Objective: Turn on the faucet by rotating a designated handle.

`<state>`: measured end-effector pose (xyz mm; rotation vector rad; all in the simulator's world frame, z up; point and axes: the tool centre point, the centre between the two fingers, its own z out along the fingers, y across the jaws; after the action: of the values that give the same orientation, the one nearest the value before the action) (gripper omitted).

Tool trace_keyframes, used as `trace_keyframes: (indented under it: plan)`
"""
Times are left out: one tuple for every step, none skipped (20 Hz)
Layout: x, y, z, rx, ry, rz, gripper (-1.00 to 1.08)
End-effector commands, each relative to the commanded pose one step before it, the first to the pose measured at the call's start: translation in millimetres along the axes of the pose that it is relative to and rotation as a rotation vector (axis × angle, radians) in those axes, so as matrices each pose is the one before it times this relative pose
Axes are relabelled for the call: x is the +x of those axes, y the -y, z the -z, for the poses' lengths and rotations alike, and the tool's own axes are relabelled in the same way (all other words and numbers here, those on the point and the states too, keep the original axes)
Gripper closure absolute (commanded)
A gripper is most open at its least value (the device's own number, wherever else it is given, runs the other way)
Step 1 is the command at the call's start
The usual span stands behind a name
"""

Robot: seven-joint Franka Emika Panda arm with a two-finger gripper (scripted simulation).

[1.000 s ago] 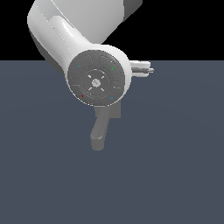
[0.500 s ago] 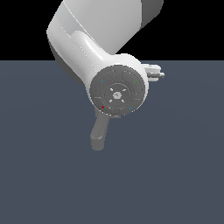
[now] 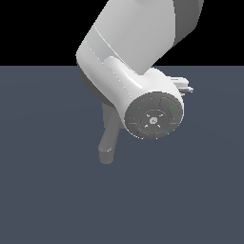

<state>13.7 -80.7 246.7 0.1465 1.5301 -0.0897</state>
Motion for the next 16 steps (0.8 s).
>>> trace_keyframes:
  plan:
    - [4.6, -0.79, -8.0, -0.05087, -0.03121, 0.0441, 1.08]
    - [2.0, 2.61, -0.51, -0.00185, -0.00141, 0.00325, 1.08]
    - [1.99, 2.63, -0.52, -0.00183, -0.00138, 0.00324, 1.08]
    - [1.76, 2.34, -0.48, -0.00165, -0.00119, 0.00296, 1.08]
    - [0.0, 0.0, 0.0, 0.0, 0.0, 0.0, 1.08]
    - [-4.46, 0.17, 2.64, 0.02021, 0.02721, -0.02416, 1.08]
    - [3.68, 0.99, -0.07, -0.00102, -0.00141, 0.00122, 1.08]
    - [3.72, 0.95, -0.09, -0.00107, -0.00149, 0.00128, 1.08]
    - [3.69, 1.0, -0.07, -0.00102, -0.00141, 0.00122, 1.08]
    - [3.73, 0.96, -0.09, -0.00108, -0.00148, 0.00128, 1.08]
    - [3.7, 1.01, -0.07, -0.00102, -0.00141, 0.00122, 1.08]
    - [3.74, 0.96, -0.09, -0.00108, -0.00148, 0.00129, 1.08]
    - [3.71, 1.01, -0.08, -0.00103, -0.00141, 0.00122, 1.08]
    - [3.77, 0.95, -0.1, -0.0011, -0.00151, 0.00132, 1.08]
    - [3.74, 1.0, -0.09, -0.00105, -0.00144, 0.00126, 1.08]
    - [3.76, 0.98, -0.09, -0.00108, -0.00147, 0.00129, 1.08]
